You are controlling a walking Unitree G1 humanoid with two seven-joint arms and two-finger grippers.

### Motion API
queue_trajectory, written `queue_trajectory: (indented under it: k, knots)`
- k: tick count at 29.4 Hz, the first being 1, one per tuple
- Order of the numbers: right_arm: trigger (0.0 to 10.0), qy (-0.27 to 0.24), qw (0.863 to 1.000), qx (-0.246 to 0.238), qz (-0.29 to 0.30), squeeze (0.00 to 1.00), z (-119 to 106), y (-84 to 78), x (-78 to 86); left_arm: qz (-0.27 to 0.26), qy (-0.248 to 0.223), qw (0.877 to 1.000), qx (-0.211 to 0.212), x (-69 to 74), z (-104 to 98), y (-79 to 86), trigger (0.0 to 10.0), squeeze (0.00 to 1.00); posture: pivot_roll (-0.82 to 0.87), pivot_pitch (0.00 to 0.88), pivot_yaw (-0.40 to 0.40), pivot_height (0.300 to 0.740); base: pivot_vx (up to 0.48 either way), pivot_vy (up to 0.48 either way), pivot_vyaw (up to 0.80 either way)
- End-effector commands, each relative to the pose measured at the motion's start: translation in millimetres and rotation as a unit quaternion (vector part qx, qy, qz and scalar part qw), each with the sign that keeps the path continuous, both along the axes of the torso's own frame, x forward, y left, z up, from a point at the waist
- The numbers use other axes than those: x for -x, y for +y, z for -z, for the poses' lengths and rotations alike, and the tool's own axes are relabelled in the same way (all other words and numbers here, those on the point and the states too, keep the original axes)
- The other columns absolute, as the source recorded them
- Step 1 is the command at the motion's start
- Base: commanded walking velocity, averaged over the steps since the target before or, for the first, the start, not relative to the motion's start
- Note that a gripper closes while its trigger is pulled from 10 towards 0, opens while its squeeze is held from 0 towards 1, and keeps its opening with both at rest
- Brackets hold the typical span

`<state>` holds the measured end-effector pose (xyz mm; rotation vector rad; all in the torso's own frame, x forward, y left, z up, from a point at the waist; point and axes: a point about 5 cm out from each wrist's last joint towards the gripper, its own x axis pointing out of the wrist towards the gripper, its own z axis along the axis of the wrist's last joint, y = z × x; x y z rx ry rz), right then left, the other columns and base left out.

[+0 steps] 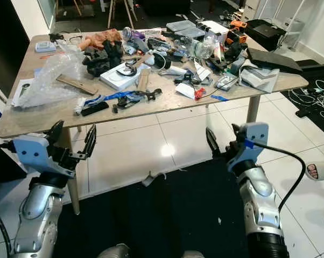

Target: Picking trash to rubbish bin

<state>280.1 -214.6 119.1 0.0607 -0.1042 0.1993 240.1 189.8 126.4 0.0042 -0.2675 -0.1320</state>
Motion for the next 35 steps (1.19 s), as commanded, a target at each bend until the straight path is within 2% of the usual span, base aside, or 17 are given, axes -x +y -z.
queue_trajectory:
  k: [1,5,10,18,21,25,32,35]
  knots:
    - [10.0,-0.002,1.000,-0.005,0.009,0.00,-4,-4.5,0.0,-0.007,0.005,1.000,-0.001,0.3,-1,3.3,10.0,0.00,0.01,0.000,-0.003,0.740,0.000,0.000,0.00]
    - [10.0,0.001,1.000,-0.002,0.003,0.00,-4,-1.5,-0.8,-0.009,0.005,1.000,0.001,-1.1,-2,4.5,10.0,0.00,0.01,0.000,-0.003,0.740,0.000,0.000,0.00]
    - [10.0,0.006,1.000,0.009,-0.016,0.00,0,6.5,-6.3,-0.011,-0.006,1.000,0.006,-10.5,-7,7.9,10.0,0.00,0.02,0.000,0.000,0.740,0.000,0.000,0.00]
    - [10.0,0.007,1.000,0.010,-0.020,0.00,-1,8.3,-10.6,0.004,0.002,1.000,-0.022,-16.7,-6,10.5,10.0,0.00,0.02,0.000,0.002,0.740,0.000,0.000,0.00]
    - [10.0,0.008,1.000,0.010,-0.019,0.00,-1,8.0,-11.2,0.003,0.005,1.000,-0.021,-17.1,-5,11.2,10.0,0.00,0.02,0.000,-0.006,0.740,0.000,0.000,0.00]
    - [10.0,0.010,1.000,0.010,-0.016,0.00,-1,6.0,-12.4,0.024,0.008,0.999,-0.026,-19.7,-2,3.7,10.0,0.00,0.01,0.000,-0.003,0.740,0.000,0.000,0.00]
    - [10.0,0.019,1.000,0.005,-0.020,0.00,2,7.2,-13.5,0.016,0.004,1.000,-0.018,-21.2,-4,6.3,10.0,0.00,0.02,0.000,-0.001,0.740,0.000,0.000,0.00]
    - [10.0,0.020,1.000,0.004,-0.022,0.00,2,8.3,-13.6,0.018,0.006,1.000,-0.018,-21.7,-3,6.0,10.0,0.00,0.02,0.000,-0.001,0.740,0.000,0.000,-0.80]
